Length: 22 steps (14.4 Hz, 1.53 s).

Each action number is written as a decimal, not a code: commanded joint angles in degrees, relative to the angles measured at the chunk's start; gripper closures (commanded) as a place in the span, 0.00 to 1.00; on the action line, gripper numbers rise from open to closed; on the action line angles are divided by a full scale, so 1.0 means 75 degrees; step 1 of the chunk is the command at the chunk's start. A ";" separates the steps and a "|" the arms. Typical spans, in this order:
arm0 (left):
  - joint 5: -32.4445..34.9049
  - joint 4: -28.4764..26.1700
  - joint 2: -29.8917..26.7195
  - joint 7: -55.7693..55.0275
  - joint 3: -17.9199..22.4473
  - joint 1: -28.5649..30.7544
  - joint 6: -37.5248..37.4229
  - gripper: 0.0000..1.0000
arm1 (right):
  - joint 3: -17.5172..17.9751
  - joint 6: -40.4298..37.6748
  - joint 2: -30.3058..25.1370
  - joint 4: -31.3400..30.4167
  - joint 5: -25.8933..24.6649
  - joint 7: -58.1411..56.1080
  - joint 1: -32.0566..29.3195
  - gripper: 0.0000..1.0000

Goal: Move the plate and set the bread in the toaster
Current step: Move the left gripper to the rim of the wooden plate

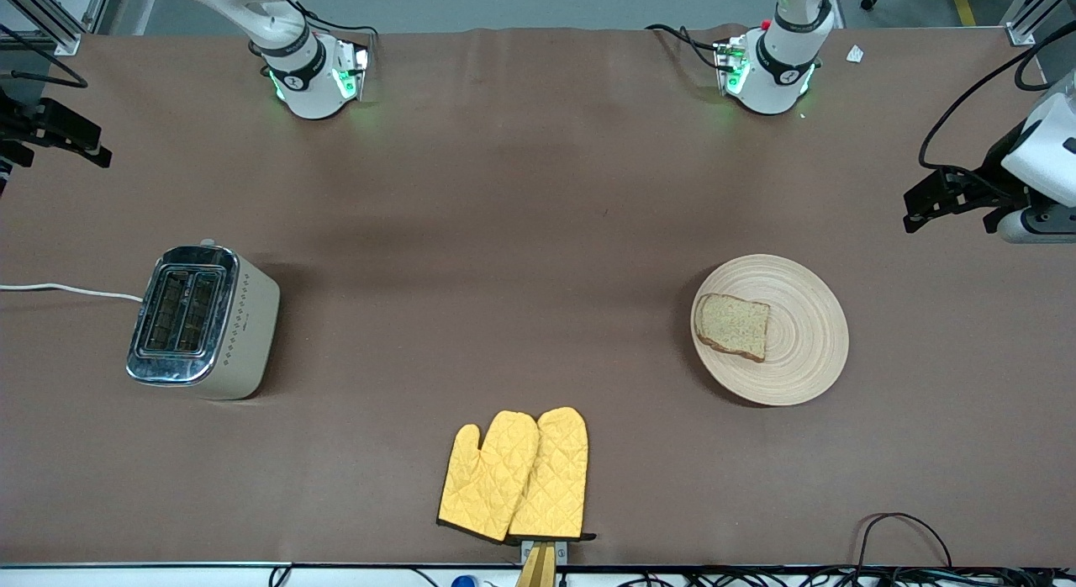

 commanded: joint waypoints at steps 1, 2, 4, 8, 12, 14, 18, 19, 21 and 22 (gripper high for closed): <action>0.0081 0.0183 0.0030 -0.0066 -0.0025 -0.0025 -0.0162 0.00 | 0.0012 -0.0008 -0.0159 -0.0148 -0.0031 -0.0001 -0.0017 0.00; 0.0081 0.0194 0.0042 -0.0054 -0.0025 -0.0025 -0.0162 0.00 | 0.0012 -0.0008 -0.0159 -0.0148 -0.0031 0.0011 -0.0017 0.00; 0.0105 0.0194 0.0077 -0.0008 -0.0013 -0.0013 -0.0162 0.00 | 0.0012 0.0003 -0.0159 -0.0148 -0.0031 0.0011 -0.0017 0.00; -0.0117 0.0112 0.0241 0.0134 0.0022 0.0162 -0.0361 0.00 | 0.0012 -0.0008 -0.0159 -0.0148 -0.0031 0.0011 -0.0017 0.00; -0.1438 0.0100 0.0790 0.0891 0.0046 0.1098 -0.0362 0.00 | 0.0012 -0.0008 -0.0159 -0.0136 -0.0031 0.0011 -0.0017 0.00; -0.2212 0.0124 0.1608 0.1899 0.0046 0.1789 -0.0280 0.00 | 0.0012 0.0003 -0.0159 -0.0136 -0.0031 -0.0001 -0.0017 0.00; -0.3689 0.0194 0.3739 0.4101 0.0034 0.2868 0.0072 0.00 | 0.0024 0.0027 -0.0159 -0.0101 -0.0031 0.0011 0.0030 0.00; -0.3970 0.0194 0.4163 0.4513 0.0046 0.2951 0.0072 0.00 | 0.0036 0.0015 -0.0159 -0.0101 -0.0031 0.0011 0.0030 0.00; -0.4416 0.0194 0.4785 0.4785 0.0034 0.2975 0.0200 0.00 | 0.0047 0.0015 -0.0159 -0.0101 -0.0031 0.0011 0.0065 0.00; -0.4593 0.0194 0.5043 0.5100 0.0034 0.2964 0.0375 0.00 | 0.0048 0.0015 -0.0159 -0.0101 -0.0031 0.0011 0.0077 0.00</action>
